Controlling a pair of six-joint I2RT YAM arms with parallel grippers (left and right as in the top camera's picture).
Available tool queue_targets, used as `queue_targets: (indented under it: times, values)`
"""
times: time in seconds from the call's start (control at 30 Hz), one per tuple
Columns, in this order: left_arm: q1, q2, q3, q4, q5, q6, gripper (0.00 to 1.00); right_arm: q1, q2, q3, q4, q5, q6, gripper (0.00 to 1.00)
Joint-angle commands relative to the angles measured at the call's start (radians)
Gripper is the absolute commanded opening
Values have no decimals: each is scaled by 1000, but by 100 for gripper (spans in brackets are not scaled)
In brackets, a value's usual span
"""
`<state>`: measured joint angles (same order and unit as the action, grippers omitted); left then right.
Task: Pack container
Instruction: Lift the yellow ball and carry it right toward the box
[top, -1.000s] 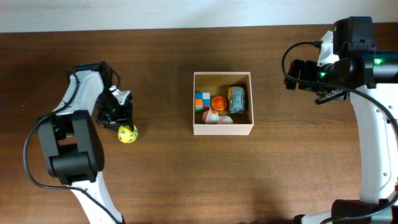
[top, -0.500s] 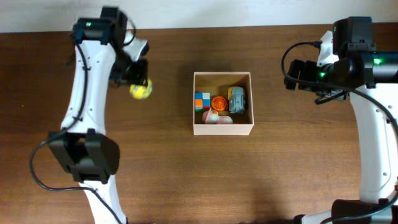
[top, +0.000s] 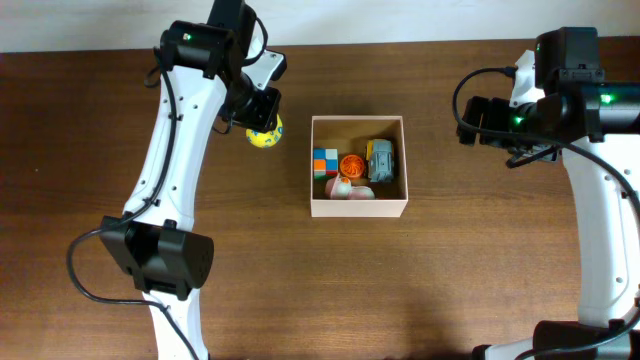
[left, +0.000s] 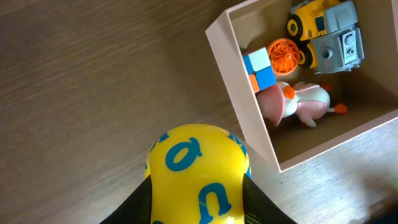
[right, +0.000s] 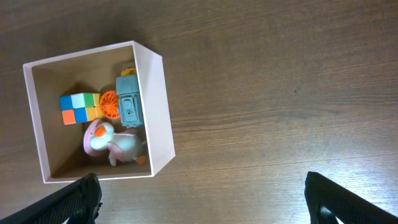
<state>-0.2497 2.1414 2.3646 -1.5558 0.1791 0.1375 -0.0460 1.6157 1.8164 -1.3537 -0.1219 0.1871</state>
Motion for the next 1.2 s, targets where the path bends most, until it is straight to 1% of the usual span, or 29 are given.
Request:
queue_targets:
  times: [0.0, 0.1, 0.13, 0.2, 0.53, 0.87, 1.17]
  values:
    - [3, -10, 9, -1, 7, 10, 14, 0, 1, 0, 2, 1, 0, 99]
    - [3, -10, 10, 3, 7, 13, 13, 0, 1, 0, 2, 1, 0, 99]
    - [3, -10, 10, 3, 6, 13, 10, 0, 1, 0, 2, 1, 0, 99]
    - [3, -10, 10, 3, 6, 14, 8, 0, 1, 0, 0, 1, 0, 99]
    - [-32, -10, 10, 37, 7, 25, 6, 0, 1, 0, -1, 2, 0, 99]
    - [-129, -10, 10, 136, -12, 59, 3, 0, 1, 0, -20, 2, 0, 99]
    - [-186, -10, 9, 229, -13, 78, 3, 0, 1, 0, -31, 2, 0, 99]
